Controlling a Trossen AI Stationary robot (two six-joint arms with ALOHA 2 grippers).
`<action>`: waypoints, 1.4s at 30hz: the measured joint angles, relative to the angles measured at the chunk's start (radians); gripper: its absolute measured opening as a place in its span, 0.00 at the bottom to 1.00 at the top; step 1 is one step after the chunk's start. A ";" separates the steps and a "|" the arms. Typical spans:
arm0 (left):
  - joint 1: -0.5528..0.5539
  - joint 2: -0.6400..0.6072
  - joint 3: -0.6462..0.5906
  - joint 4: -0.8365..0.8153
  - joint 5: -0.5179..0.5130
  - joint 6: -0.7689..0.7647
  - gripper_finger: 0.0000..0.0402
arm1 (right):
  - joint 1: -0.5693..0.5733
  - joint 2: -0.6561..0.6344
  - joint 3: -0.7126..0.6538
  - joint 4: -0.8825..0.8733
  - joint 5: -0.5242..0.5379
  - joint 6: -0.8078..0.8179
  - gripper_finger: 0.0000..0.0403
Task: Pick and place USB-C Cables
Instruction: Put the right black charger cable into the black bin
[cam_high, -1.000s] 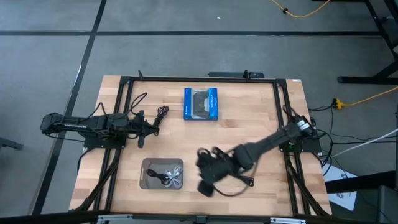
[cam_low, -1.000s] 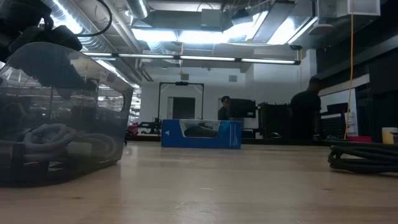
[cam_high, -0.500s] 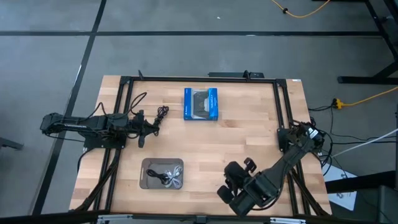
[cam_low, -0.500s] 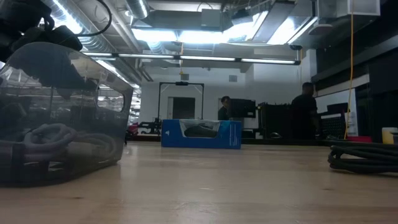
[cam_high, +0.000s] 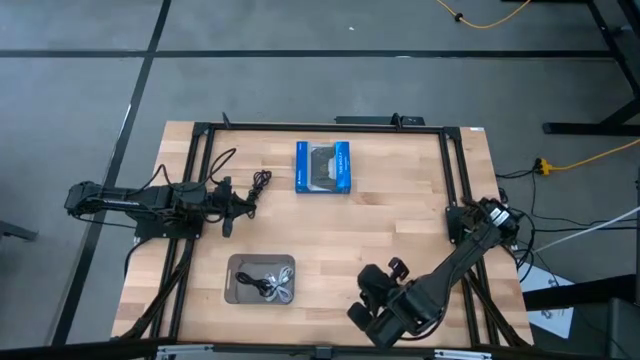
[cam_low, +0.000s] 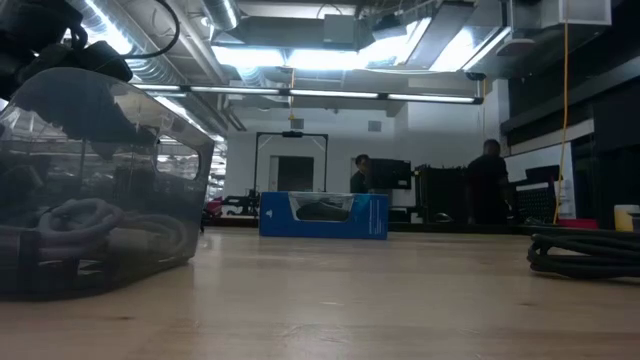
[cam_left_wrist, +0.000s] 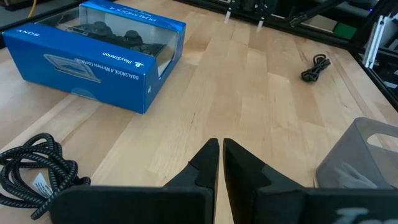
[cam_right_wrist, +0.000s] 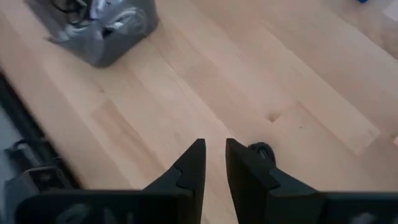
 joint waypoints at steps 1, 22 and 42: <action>0.000 0.000 0.000 0.000 0.000 0.000 0.04 | -0.005 0.009 0.000 -0.004 0.000 0.001 0.17; 0.000 0.000 0.000 -0.005 0.000 0.006 0.04 | -0.066 0.096 0.000 -0.330 -0.326 0.184 0.17; 0.000 0.000 0.000 -0.006 0.001 0.000 0.04 | -0.040 0.012 -0.304 -0.250 -0.506 0.330 0.17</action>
